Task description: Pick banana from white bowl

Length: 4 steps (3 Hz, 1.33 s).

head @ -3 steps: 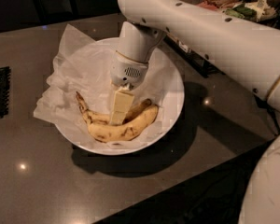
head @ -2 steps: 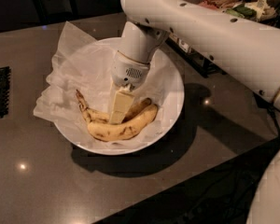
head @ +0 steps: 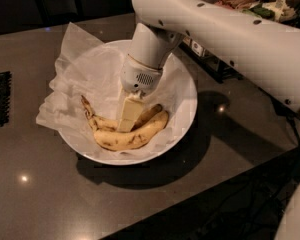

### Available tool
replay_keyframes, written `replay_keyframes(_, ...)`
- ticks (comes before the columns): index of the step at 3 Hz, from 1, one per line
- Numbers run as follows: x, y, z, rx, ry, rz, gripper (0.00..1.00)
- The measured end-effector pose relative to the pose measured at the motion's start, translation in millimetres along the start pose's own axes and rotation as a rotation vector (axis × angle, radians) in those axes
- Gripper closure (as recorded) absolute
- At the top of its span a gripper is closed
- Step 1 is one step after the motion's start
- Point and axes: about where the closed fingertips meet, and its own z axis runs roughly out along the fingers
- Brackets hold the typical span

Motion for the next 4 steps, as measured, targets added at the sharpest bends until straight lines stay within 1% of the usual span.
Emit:
replay_keyframes(1,-1,-1,0,0.002,-0.003,0.002,1.0)
replay_keyframes(2,-6,8,-25,0.089,-0.099,-0.032,1.0)
replay_keyframes(3,-27,44,-74,0.26,-0.291,-0.133,1.0)
replay_keyframes(4,-36,81,-129,0.42,-0.454,-0.223,1.0)
